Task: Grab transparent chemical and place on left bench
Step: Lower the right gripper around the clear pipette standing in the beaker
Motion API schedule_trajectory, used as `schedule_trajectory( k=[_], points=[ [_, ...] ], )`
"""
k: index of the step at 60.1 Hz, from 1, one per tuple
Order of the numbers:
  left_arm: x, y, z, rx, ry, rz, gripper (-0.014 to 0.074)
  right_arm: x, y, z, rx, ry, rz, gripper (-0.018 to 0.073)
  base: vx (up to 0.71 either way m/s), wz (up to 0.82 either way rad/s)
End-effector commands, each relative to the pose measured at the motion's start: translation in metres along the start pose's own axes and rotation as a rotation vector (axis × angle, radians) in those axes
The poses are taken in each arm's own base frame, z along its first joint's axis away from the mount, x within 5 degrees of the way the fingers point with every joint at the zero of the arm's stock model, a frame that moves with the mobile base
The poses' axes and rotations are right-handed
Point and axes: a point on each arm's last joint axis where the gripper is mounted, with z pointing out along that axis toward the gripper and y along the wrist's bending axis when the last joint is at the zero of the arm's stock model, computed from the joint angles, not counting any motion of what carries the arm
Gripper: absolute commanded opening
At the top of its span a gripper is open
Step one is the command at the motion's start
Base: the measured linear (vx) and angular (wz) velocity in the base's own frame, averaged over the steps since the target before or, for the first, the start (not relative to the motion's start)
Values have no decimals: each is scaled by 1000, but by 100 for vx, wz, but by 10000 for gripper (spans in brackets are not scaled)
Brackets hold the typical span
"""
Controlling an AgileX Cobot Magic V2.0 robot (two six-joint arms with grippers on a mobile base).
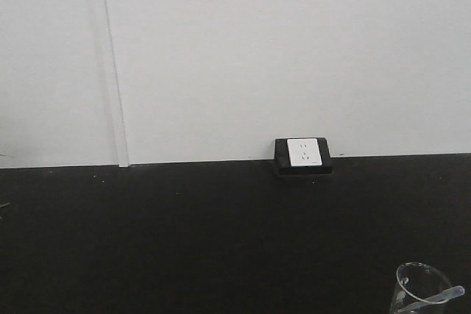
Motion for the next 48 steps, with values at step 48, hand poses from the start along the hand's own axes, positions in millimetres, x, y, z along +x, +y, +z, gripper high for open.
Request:
schedule_trajectory(
  k=[48],
  points=[
    [-3,0,-1,-2,-81,-9,-3,-5,0,0,10,-79,-69,-7,0,0]
  ],
)
